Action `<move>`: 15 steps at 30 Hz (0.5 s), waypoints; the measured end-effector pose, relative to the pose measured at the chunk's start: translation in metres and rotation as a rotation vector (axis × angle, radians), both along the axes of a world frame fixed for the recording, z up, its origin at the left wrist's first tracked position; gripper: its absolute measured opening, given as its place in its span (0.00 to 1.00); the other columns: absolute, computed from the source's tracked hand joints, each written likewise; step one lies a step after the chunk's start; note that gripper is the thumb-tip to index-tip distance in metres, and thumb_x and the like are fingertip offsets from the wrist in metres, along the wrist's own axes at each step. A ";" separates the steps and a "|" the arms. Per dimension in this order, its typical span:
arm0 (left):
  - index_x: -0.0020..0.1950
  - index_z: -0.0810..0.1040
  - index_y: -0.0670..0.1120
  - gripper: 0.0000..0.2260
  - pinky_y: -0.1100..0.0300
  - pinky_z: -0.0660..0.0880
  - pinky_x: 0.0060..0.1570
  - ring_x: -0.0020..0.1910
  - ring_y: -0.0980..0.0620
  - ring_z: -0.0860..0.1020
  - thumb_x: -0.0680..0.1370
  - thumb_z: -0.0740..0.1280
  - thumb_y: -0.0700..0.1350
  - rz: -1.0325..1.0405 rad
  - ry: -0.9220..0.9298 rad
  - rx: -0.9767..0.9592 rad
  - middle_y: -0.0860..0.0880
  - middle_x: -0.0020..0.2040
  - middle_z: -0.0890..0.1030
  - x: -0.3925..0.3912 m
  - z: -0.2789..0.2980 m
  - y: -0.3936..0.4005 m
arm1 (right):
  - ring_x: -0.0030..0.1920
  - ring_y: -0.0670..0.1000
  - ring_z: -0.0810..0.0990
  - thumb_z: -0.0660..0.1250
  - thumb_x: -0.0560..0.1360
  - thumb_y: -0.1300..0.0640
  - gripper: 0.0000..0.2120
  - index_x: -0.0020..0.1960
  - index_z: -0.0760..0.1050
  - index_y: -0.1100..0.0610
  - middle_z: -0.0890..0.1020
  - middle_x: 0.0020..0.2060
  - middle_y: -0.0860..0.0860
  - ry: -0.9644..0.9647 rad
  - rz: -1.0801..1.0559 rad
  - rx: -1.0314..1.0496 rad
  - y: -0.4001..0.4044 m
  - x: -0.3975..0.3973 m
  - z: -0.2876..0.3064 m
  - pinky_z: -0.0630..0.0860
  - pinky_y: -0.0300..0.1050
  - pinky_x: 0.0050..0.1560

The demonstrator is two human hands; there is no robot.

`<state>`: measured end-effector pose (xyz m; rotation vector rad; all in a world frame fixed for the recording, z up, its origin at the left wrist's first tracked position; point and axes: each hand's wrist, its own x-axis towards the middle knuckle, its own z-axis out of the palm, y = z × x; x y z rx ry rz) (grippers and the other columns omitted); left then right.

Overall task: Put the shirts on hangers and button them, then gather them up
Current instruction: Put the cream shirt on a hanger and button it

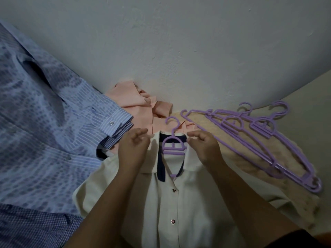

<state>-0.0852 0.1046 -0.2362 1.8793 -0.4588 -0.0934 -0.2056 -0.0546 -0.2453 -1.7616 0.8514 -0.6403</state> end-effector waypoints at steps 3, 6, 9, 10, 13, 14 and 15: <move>0.58 0.81 0.50 0.12 0.67 0.69 0.54 0.56 0.56 0.75 0.74 0.71 0.48 -0.217 -0.282 0.204 0.54 0.56 0.79 0.014 0.006 -0.033 | 0.46 0.42 0.77 0.68 0.74 0.62 0.05 0.48 0.79 0.54 0.79 0.48 0.49 -0.036 0.041 0.107 -0.012 0.013 0.005 0.72 0.27 0.46; 0.70 0.72 0.49 0.28 0.59 0.64 0.65 0.67 0.51 0.69 0.72 0.73 0.54 -0.447 -0.495 0.497 0.51 0.70 0.71 0.030 0.006 -0.066 | 0.52 0.46 0.77 0.67 0.75 0.60 0.07 0.52 0.79 0.53 0.79 0.51 0.49 0.014 0.066 0.056 -0.021 0.014 -0.005 0.70 0.34 0.50; 0.77 0.57 0.51 0.41 0.55 0.58 0.71 0.74 0.51 0.60 0.71 0.73 0.58 -0.585 -0.549 0.733 0.52 0.78 0.57 0.043 0.001 -0.087 | 0.51 0.46 0.76 0.67 0.74 0.59 0.11 0.56 0.79 0.55 0.79 0.50 0.48 0.105 0.054 0.024 -0.025 0.009 -0.022 0.69 0.35 0.48; 0.78 0.54 0.50 0.42 0.55 0.57 0.71 0.75 0.51 0.58 0.71 0.73 0.59 -0.608 -0.574 0.782 0.52 0.78 0.55 0.046 -0.001 -0.092 | 0.49 0.45 0.76 0.67 0.74 0.59 0.11 0.57 0.79 0.55 0.79 0.48 0.48 0.122 0.036 0.030 -0.026 0.007 -0.027 0.69 0.35 0.46; 0.78 0.52 0.48 0.44 0.56 0.58 0.71 0.74 0.50 0.60 0.70 0.74 0.57 -0.664 -0.587 0.863 0.50 0.78 0.58 0.051 -0.003 -0.099 | 0.47 0.45 0.78 0.67 0.74 0.57 0.12 0.57 0.79 0.54 0.79 0.46 0.46 0.127 0.022 0.044 -0.026 0.001 -0.038 0.71 0.35 0.45; 0.78 0.53 0.48 0.44 0.57 0.59 0.71 0.74 0.50 0.61 0.70 0.74 0.56 -0.685 -0.582 0.874 0.50 0.77 0.59 0.051 -0.002 -0.099 | 0.47 0.45 0.79 0.68 0.74 0.57 0.12 0.57 0.79 0.54 0.80 0.46 0.46 0.124 0.019 0.060 -0.027 0.001 -0.040 0.72 0.36 0.46; 0.78 0.54 0.48 0.43 0.57 0.59 0.70 0.73 0.49 0.61 0.71 0.74 0.54 -0.703 -0.579 0.882 0.49 0.77 0.60 0.051 -0.001 -0.100 | 0.46 0.44 0.79 0.68 0.74 0.57 0.12 0.57 0.79 0.54 0.80 0.45 0.46 0.122 0.018 0.068 -0.027 0.000 -0.041 0.72 0.36 0.45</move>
